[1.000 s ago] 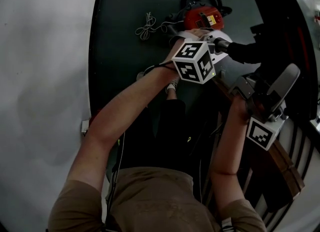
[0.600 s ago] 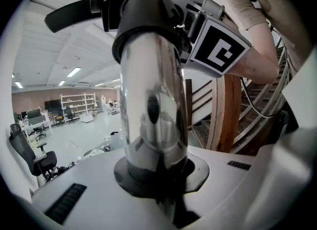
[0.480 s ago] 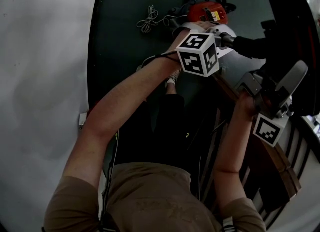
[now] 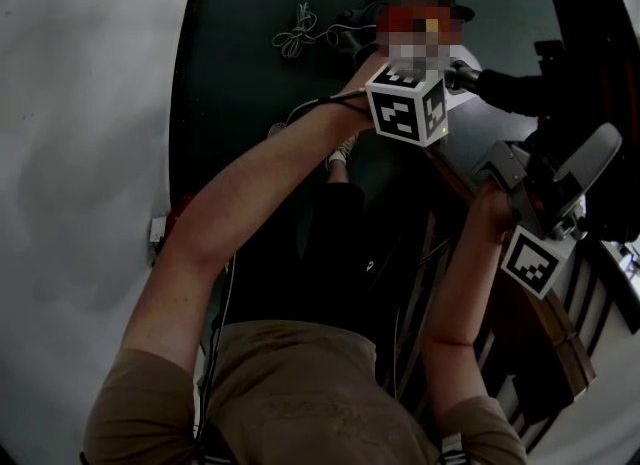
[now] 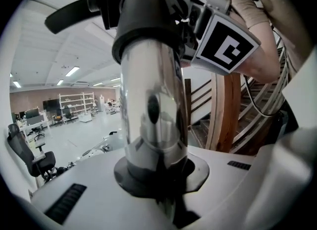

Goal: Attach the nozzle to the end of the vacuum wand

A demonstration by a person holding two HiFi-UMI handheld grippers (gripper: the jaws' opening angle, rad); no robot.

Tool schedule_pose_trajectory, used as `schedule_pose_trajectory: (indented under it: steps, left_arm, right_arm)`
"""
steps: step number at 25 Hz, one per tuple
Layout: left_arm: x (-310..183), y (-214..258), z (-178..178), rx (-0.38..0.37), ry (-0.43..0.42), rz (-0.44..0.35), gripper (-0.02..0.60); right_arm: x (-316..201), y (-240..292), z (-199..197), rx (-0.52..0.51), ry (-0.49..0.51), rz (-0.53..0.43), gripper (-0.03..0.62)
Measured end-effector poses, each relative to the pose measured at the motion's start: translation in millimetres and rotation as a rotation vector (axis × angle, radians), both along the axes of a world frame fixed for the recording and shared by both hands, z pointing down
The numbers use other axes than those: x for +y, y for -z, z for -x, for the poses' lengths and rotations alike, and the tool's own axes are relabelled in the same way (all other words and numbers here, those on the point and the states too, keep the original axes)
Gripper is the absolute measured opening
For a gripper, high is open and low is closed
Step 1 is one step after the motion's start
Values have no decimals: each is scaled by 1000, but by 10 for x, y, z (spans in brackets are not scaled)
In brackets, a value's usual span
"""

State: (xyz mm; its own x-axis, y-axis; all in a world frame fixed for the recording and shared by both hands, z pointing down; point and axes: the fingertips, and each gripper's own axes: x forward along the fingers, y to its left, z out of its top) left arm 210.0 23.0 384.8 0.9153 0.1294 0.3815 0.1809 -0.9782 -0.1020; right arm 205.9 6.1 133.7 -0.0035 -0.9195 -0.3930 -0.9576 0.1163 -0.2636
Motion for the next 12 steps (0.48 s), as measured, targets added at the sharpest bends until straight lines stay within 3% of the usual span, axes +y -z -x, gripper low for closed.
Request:
schedule_pose_trajectory:
  steps: [3, 8, 10, 12]
  left_arm:
    - [-87, 3, 0, 5, -13, 5, 38]
    - [-230, -24, -3, -3, -1, 18, 38]
    - [-261, -18, -25, -5, 2, 24, 38]
    - [-266, -6, -31, -4, -19, 30, 38]
  right_arm:
    - [-66, -48, -149, -65, -35, 4, 216]
    - [-284, -31, -68, 17, -68, 29, 216]
    - [-349, -8, -40, 35, -14, 32, 216]
    - [-402, 2, -11, 35, 107, 30, 216]
